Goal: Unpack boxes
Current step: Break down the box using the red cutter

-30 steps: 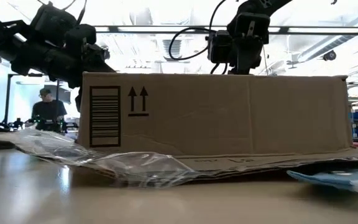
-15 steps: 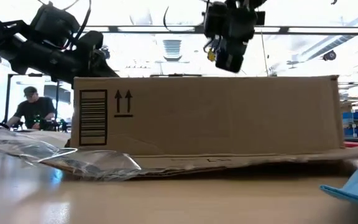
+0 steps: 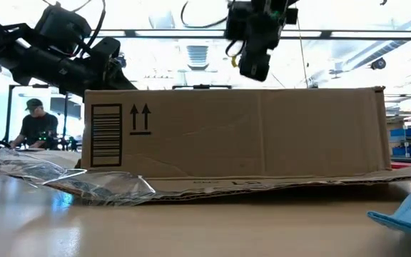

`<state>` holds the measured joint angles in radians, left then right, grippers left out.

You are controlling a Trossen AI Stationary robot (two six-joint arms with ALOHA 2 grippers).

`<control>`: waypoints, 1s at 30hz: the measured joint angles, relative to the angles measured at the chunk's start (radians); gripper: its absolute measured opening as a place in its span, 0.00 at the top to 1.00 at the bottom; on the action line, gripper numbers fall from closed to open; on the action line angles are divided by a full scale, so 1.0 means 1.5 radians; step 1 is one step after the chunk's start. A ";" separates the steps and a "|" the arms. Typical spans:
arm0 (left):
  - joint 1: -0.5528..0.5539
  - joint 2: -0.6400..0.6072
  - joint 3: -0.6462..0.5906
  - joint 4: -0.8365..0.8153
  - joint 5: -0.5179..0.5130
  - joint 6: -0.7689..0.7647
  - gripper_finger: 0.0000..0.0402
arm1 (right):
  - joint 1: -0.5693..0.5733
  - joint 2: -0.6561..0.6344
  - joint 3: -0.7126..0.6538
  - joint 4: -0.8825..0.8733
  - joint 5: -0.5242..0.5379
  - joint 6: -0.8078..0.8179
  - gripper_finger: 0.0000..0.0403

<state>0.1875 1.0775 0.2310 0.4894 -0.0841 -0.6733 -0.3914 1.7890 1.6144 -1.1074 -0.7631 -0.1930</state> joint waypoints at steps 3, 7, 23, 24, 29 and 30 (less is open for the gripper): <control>0.000 0.000 0.000 0.003 0.001 0.000 0.61 | 0.000 0.038 0.000 0.007 -0.006 0.000 0.57; 0.000 0.000 0.000 0.004 0.003 0.000 0.61 | 0.000 0.088 -0.001 0.025 -0.021 0.000 0.46; -0.001 0.000 0.000 0.007 0.004 0.000 0.61 | 0.018 0.152 0.001 0.029 -0.109 -0.040 0.50; -0.001 0.001 0.000 0.007 0.004 0.000 0.61 | 0.018 0.152 0.001 0.029 -0.108 -0.045 0.55; -0.001 0.001 0.000 0.007 0.004 0.000 0.61 | 0.018 0.152 0.001 0.028 -0.107 -0.088 0.83; -0.001 0.000 0.000 0.007 0.004 0.000 0.61 | 0.018 0.152 0.001 0.028 -0.109 -0.095 0.89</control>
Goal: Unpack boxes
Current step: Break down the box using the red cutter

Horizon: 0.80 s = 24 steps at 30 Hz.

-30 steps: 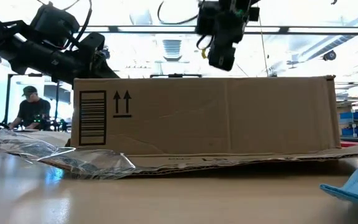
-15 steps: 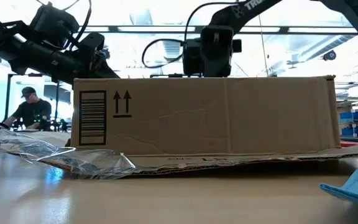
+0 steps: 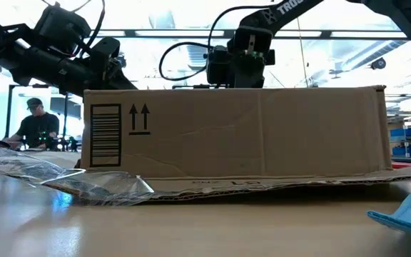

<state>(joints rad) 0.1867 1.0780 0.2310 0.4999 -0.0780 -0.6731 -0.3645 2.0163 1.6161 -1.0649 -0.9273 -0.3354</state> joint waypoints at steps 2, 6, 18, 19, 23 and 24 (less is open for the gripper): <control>0.000 0.000 0.000 0.000 0.000 0.000 0.61 | 0.000 0.000 0.000 0.000 -0.005 -0.014 0.97; 0.000 0.000 0.000 0.000 0.000 0.000 0.61 | 0.000 -0.007 0.000 0.000 0.009 -0.020 0.98; 0.003 -0.003 -0.001 0.107 -0.034 0.002 0.61 | -0.001 -0.099 0.000 -0.008 0.143 -0.022 1.00; 0.006 -0.005 -0.001 0.117 -0.039 0.002 0.61 | 0.000 -0.107 0.000 -0.007 0.157 -0.021 1.00; 0.019 -0.011 -0.001 0.133 -0.046 0.002 0.61 | 0.001 -0.139 0.000 -0.005 0.192 -0.010 1.00; 0.022 -0.012 -0.001 0.136 -0.047 0.002 0.61 | 0.002 -0.148 0.000 -0.006 0.201 -0.007 1.00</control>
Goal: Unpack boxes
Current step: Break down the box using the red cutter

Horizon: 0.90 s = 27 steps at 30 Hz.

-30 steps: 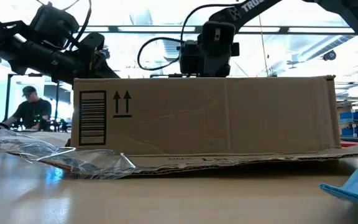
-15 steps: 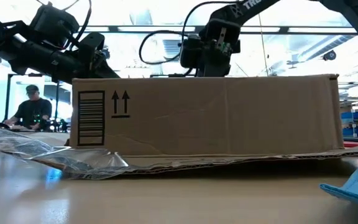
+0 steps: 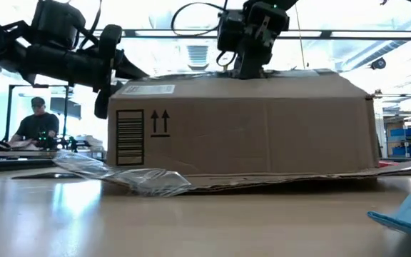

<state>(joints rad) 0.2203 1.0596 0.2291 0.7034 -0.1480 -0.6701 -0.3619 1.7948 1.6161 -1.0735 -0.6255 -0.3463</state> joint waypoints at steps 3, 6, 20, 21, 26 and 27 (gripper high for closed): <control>0.009 -0.004 0.000 0.003 0.000 0.000 0.61 | 0.004 -0.026 0.000 0.000 0.040 0.003 1.00; 0.017 -0.010 0.000 0.020 0.000 0.000 0.61 | 0.009 -0.051 0.000 0.003 0.068 0.008 1.00; 0.025 -0.062 0.001 0.125 0.000 -0.003 0.61 | 0.102 -0.093 0.001 0.014 0.348 0.034 1.00; 0.025 -0.067 0.001 0.125 0.000 -0.009 0.61 | 0.108 -0.090 0.001 0.018 0.363 0.041 1.00; 0.025 -0.088 0.001 0.125 0.009 -0.045 0.61 | 0.137 -0.084 0.001 0.038 0.414 0.093 1.00; 0.025 -0.091 0.001 0.125 0.016 -0.051 0.61 | 0.143 -0.084 0.001 0.043 0.423 0.100 1.00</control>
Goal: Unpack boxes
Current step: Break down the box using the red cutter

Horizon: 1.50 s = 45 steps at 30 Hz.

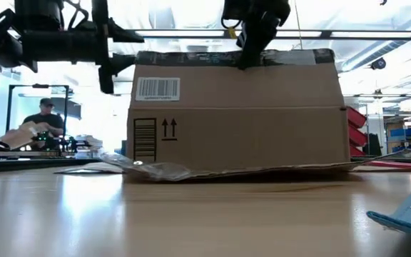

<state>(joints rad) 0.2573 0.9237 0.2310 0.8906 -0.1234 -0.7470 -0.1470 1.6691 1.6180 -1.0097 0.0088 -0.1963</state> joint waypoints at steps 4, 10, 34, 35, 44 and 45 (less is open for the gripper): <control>0.000 -0.003 0.000 0.000 0.049 -0.006 0.61 | 0.029 0.000 0.000 0.003 0.055 0.031 1.00; 0.000 -0.003 0.000 0.000 0.140 -0.047 0.61 | 0.057 0.001 0.000 0.002 0.141 0.073 1.00; 0.000 -0.003 0.001 -0.013 0.235 -0.067 0.61 | 0.196 0.120 -0.001 0.069 0.027 0.205 1.00; 0.000 -0.003 0.001 -0.013 0.235 -0.067 0.61 | 0.198 0.134 -0.001 0.081 0.020 0.207 1.00; 0.000 -0.001 0.001 -0.065 0.235 -0.066 0.61 | 0.194 0.206 -0.001 0.162 -0.023 0.276 0.96; 0.000 0.000 0.001 -0.078 0.235 -0.064 0.61 | 0.193 0.206 -0.001 0.168 -0.038 0.281 0.93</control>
<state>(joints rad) 0.2569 0.9237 0.2329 0.7738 0.2291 -0.8423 0.1427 1.9777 1.6165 -0.7583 -0.0480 0.2259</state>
